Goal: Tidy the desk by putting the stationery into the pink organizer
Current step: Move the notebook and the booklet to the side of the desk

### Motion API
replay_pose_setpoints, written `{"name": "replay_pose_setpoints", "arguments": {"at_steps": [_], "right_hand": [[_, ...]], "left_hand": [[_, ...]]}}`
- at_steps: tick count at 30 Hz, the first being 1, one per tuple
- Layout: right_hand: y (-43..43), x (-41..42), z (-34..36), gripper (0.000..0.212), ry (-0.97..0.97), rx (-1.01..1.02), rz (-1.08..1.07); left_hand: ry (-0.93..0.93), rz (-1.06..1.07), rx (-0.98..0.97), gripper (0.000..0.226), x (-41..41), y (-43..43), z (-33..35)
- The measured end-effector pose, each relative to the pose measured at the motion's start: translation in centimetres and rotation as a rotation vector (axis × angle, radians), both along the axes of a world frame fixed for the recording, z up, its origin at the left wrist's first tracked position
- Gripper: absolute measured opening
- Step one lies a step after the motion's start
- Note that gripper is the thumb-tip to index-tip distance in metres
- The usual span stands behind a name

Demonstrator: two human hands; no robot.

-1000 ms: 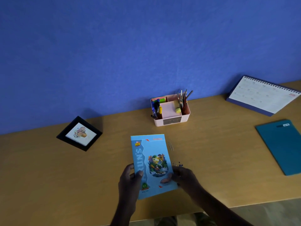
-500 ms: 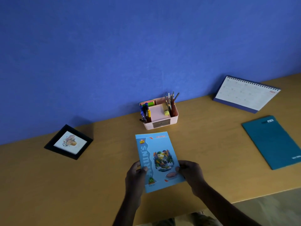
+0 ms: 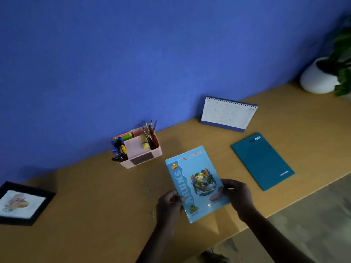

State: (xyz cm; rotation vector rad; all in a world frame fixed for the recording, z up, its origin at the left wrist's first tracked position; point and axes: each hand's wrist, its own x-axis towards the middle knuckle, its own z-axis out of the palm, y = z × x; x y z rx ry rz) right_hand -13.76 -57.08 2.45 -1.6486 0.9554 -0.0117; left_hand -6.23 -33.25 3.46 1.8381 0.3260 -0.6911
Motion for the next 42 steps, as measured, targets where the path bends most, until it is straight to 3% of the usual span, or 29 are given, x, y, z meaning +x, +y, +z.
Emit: {"name": "replay_pose_setpoints", "arguments": {"at_steps": [13, 20, 29, 42], "right_hand": [[-19.3, -4.6, -0.8, 0.033, 0.077, -0.195, -0.097], [-25.8, -5.1, -2.4, 0.031, 0.185, -0.256, -0.136], [-29.9, -2.4, -4.1, 0.028, 0.259, -0.296, -0.149], [-30.9, -0.7, -6.5, 0.025, 0.437, -0.518, 0.040]], "left_hand": [[0.207, -0.033, -0.107, 0.014, -1.5, -19.9, -2.4], [0.358, -0.143, -0.249, 0.033, -1.7, -25.7, -3.3], [0.482, -0.149, -0.294, 0.042, -0.8, -29.8, -3.8], [0.522, -0.179, -0.218, 0.041, -0.2, -31.3, -5.1]]}}
